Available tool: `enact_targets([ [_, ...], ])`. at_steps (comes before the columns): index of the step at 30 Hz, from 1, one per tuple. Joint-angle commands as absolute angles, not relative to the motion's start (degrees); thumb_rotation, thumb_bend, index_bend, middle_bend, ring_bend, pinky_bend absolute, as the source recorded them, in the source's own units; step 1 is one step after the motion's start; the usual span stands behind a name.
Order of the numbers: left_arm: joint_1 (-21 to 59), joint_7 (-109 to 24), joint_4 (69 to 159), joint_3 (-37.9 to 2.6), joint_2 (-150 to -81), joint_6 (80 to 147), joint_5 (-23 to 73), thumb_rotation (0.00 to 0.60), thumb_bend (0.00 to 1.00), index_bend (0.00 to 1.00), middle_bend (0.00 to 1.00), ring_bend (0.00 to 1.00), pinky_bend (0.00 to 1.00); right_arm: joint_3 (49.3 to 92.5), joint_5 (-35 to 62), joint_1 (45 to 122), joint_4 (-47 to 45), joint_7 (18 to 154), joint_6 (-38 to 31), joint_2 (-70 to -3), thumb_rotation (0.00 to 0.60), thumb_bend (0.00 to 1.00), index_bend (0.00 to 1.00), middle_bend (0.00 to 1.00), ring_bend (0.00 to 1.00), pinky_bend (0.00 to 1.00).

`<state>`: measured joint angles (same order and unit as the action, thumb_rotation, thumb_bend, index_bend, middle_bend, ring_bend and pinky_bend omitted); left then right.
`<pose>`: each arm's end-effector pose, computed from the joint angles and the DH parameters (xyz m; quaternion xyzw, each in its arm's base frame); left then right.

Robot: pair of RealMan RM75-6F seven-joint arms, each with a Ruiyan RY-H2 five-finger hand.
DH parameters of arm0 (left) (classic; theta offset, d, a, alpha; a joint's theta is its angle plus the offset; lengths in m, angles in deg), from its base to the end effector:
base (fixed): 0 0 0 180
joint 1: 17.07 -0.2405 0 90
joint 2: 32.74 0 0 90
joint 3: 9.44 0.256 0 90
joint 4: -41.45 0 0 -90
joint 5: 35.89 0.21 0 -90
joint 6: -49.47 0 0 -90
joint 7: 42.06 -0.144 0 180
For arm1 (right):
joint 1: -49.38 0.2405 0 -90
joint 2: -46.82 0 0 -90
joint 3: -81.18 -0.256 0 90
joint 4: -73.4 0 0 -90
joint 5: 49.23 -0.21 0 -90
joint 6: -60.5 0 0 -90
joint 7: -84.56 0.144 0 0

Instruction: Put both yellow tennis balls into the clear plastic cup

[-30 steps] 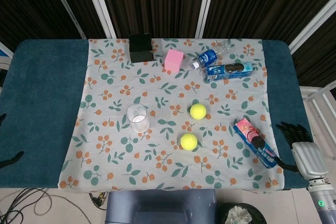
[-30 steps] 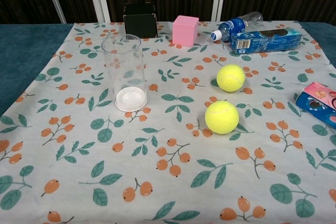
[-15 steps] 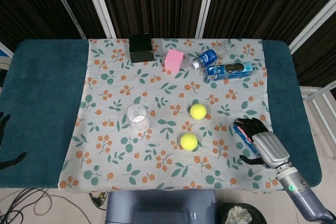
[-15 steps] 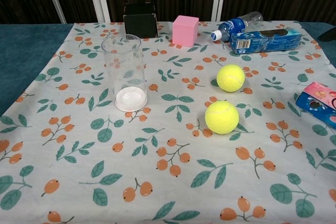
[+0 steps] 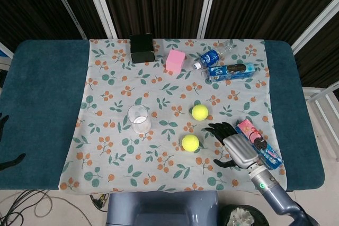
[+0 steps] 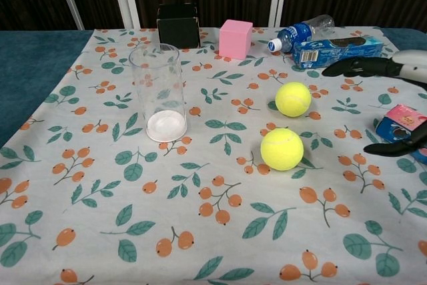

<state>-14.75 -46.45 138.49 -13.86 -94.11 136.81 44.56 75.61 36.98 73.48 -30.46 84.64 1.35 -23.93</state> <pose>-0.3144 0.1711 0.1806 -0.5529 -0.3898 -0.3653 0.6394 -0.1873 -0.2478 0.0556 0.7110 -0.4547 0.4219 0.3313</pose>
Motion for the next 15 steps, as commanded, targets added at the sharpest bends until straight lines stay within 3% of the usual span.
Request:
enact_targets([
  [1,-14.69,-46.40,138.48,-13.90,-94.12,136.60,44.41,0.600,0.03,0.05,0.00,0.00,0.03,75.16,35.84,74.68,-29.98,82.89,2.31,-26.07,0.600,0.30,0.12,0.09,0.07,0.00],
  [15,-14.72,-45.44,138.55,-14.18,-93.75,136.35,43.84,0.600,0.03,0.05,0.00,0.00,0.03,74.35,29.26,77.41,-26.00,74.87,3.68,-36.92,0.600,0.30,0.12,0.09,0.12,0.00],
])
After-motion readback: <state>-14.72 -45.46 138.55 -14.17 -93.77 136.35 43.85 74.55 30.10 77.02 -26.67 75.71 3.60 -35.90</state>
